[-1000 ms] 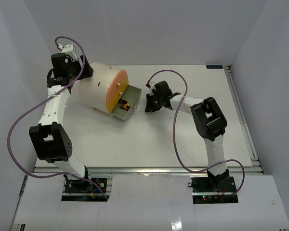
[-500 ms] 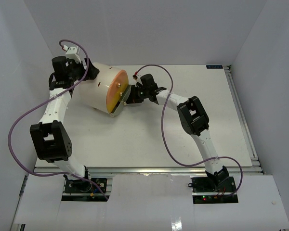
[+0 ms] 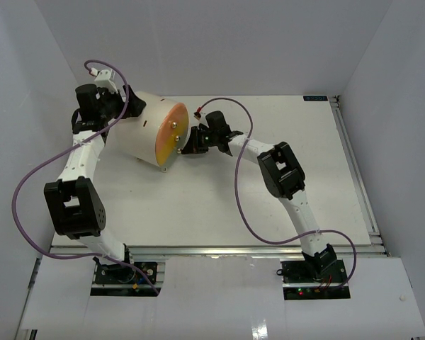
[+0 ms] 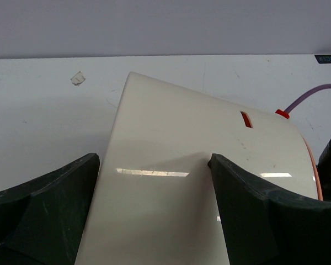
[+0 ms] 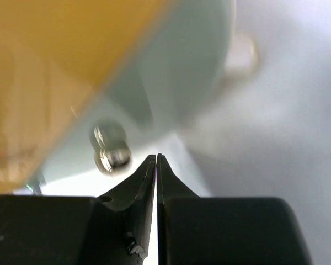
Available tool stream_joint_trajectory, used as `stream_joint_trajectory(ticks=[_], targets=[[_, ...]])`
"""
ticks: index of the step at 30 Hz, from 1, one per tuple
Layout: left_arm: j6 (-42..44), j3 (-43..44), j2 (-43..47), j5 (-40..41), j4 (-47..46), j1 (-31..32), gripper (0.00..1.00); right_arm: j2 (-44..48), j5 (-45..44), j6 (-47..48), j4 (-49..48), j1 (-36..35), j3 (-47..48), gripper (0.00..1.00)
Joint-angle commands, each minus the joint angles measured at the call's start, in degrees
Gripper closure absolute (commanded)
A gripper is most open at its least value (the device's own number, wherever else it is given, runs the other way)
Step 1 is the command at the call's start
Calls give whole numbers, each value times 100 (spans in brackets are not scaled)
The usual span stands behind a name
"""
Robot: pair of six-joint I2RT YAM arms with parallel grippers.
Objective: Organize the makeup
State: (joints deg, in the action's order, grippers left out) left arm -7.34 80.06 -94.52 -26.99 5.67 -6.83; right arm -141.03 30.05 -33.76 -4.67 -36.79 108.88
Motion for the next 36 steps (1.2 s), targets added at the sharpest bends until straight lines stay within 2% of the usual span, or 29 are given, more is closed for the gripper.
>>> stream_joint_trajectory(ticks=[1, 6, 11, 14, 16, 19, 22, 24, 26, 31, 36], targets=[[-305, 126, -93, 671, 872, 2, 6, 1353, -422, 1087, -185, -46, -989, 90], [-827, 791, 86, 1249, 911, -192, 3, 2665, -635, 2068, -125, 103, -2429, 90], [-1081, 1210, 435, 1574, 862, -223, 2, 3901, -403, 3210, 306, 167, -3349, 88], [-1174, 1299, 677, 1551, 848, -223, 2, 4727, -407, 4042, 610, 182, -3952, 86], [-1220, 1169, 955, 1245, 848, -228, 2, 5252, -524, 4398, 744, 265, -4283, 78], [-1364, 584, 1729, 198, 667, -229, 2, 6108, -530, 4845, 1055, 569, -4628, 64], [-1649, -640, 2688, -1077, 226, -193, 2, 6704, -132, 5069, 1615, 1031, -4628, 49], [-1745, -1573, 3411, -1592, 4, -121, 2, 6971, 130, 5156, 2213, 1357, -4542, 41], [-1755, -2149, 3905, -2125, -51, -42, 2, 7225, 228, 5282, 2586, 1667, -4494, 36], [-1658, -3568, 5338, -2725, -81, 144, 2, 7990, -269, 5521, 2957, 2189, -4944, 30], [-1559, -4544, 6514, -2803, -159, 180, 2, 9131, -638, 5558, 2713, 2255, -5822, 11]])
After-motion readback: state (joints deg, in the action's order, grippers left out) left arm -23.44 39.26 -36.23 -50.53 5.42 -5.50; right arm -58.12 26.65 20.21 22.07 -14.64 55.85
